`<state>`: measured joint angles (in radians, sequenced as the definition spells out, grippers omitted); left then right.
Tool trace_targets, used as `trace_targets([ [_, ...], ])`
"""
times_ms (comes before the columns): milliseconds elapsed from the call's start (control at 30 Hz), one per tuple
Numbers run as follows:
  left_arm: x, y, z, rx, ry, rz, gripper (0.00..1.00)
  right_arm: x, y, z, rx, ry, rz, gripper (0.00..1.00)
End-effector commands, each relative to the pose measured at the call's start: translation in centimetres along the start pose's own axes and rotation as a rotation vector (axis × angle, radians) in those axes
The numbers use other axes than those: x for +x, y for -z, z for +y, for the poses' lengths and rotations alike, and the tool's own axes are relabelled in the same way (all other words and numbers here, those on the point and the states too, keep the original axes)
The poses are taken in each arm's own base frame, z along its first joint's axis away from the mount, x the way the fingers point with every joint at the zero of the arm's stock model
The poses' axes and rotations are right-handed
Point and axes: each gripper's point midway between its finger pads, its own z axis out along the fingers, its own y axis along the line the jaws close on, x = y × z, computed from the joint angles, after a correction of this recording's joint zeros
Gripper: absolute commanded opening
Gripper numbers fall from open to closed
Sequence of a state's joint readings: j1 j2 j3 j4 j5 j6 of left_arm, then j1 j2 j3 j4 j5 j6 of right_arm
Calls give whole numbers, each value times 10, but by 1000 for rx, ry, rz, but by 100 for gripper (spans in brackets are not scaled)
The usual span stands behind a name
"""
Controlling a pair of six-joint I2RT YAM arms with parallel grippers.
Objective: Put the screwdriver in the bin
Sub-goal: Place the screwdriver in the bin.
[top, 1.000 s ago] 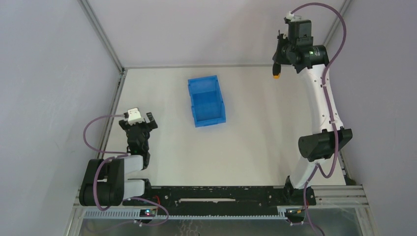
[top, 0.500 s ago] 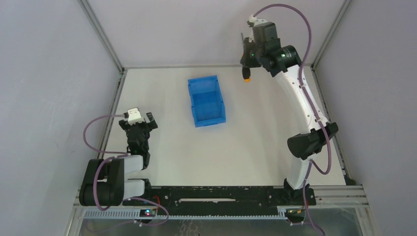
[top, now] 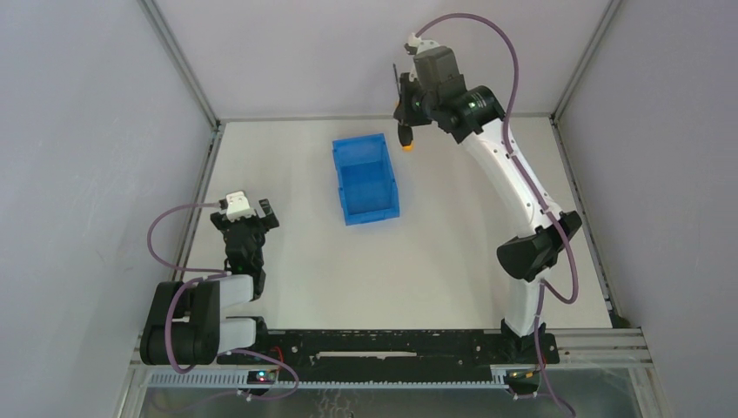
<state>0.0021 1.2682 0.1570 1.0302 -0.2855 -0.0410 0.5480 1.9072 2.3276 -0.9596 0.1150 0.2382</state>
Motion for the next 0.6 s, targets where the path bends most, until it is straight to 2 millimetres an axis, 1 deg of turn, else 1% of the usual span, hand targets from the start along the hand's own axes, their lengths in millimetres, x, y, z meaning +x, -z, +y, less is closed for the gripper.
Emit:
trace_targets([
  [0, -25, -7, -2, -5, -3, -71, 100, -17, -1, 22, -44, -24, -70, 9],
  [167, -25, -7, -2, -6, -3, -71, 100, 11, -20, 31, -70, -6, -12, 9],
  [567, -25, -7, -2, -6, -3, -73, 100, 93, -73, 44, -84, 16, 138, 9],
])
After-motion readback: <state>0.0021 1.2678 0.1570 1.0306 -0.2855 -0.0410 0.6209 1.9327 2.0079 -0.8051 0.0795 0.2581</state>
